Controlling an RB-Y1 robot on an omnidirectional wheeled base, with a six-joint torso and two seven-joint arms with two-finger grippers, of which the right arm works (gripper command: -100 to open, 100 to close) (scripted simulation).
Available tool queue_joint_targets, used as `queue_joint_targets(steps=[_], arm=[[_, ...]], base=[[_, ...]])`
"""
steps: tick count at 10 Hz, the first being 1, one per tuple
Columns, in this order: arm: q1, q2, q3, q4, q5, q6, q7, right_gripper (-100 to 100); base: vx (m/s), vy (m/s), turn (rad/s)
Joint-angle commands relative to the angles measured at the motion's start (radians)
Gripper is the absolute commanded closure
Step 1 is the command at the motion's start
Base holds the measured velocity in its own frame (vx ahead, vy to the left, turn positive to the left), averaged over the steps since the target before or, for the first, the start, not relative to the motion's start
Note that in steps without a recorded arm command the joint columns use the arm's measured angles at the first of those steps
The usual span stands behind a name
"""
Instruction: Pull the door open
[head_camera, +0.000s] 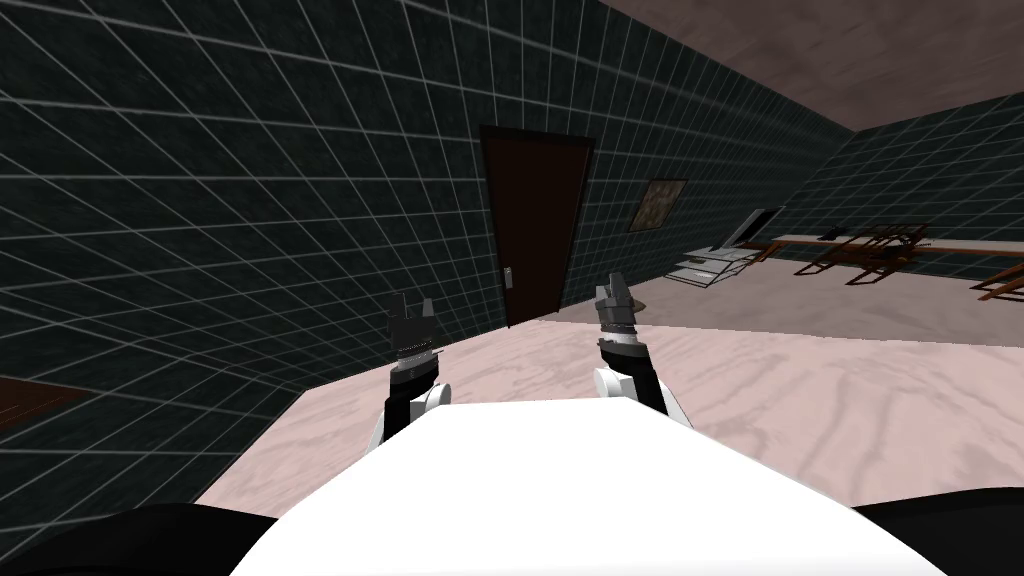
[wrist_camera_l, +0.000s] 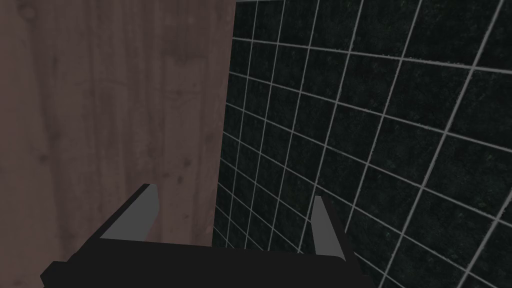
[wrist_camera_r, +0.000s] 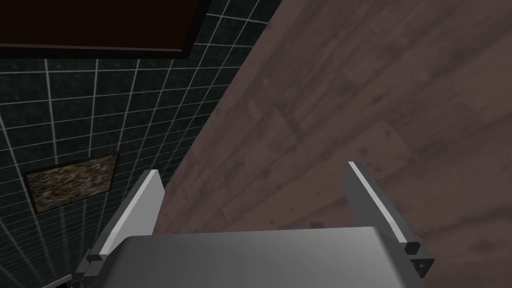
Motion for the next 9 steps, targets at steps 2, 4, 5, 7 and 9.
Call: queue_joint_targets(steps=[2, 4, 5, 7, 9], arm=[[-0.030, -0.018, -0.007, 0.052, 0.020, 0.002, 0.036, -100], [-0.055, -0.031, -0.013, 0.097, 0.037, 0.004, 0.067, -100], [-0.065, -0.036, -0.015, 0.115, 0.044, 0.004, 0.079, -100], [-0.087, -0.045, -0.020, 0.153, 0.059, 0.006, 0.105, -100], [-0.113, -0.055, -0.026, 0.198, 0.076, 0.007, 0.136, -100]], base=[[0.076, 0.019, 0.025], [0.081, 0.018, 0.015], [0.092, 0.011, 0.027], [0.083, 0.003, 0.017], [0.086, 0.017, 0.020]])
